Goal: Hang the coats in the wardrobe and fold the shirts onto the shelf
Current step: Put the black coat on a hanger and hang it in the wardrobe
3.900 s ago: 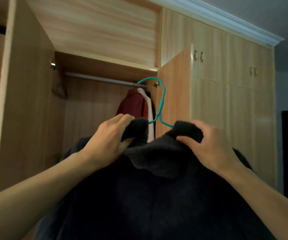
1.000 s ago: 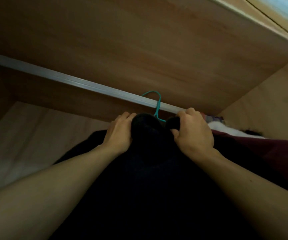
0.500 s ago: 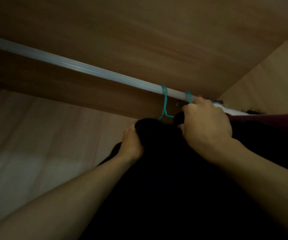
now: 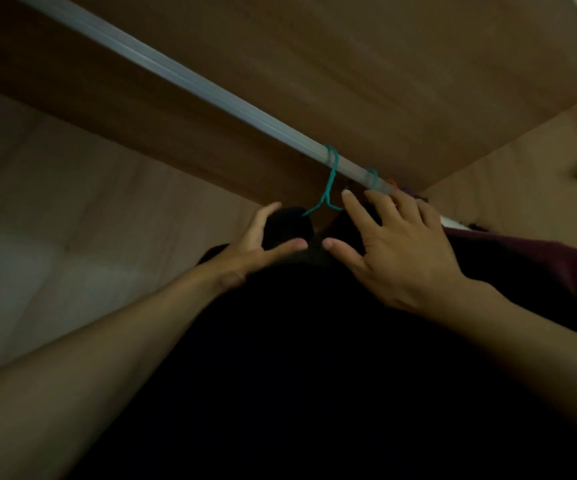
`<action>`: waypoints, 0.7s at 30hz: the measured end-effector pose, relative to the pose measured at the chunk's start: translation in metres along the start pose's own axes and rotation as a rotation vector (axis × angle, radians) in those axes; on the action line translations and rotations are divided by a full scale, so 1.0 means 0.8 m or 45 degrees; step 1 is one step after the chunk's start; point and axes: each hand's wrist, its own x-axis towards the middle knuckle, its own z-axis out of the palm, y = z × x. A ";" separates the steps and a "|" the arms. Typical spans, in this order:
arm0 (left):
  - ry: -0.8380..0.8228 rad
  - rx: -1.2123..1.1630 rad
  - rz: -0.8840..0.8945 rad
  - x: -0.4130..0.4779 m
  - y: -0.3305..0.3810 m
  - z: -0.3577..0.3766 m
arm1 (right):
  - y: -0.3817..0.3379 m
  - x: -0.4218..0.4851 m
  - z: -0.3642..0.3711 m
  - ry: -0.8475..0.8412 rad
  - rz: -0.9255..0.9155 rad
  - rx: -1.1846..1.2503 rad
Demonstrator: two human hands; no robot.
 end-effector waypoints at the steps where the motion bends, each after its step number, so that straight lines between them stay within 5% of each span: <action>1: -0.039 -0.044 -0.044 0.001 -0.001 -0.001 | 0.000 -0.002 0.001 0.000 0.006 -0.008; 6: -0.148 0.021 0.017 -0.009 -0.016 0.014 | 0.003 -0.013 0.006 -0.060 -0.008 -0.072; 11: 0.080 0.289 0.035 -0.001 -0.038 0.066 | 0.020 -0.018 0.020 -0.068 -0.032 -0.229; 21: 0.172 -0.059 0.002 0.026 -0.045 0.184 | 0.064 -0.027 0.042 -0.039 -0.025 -0.465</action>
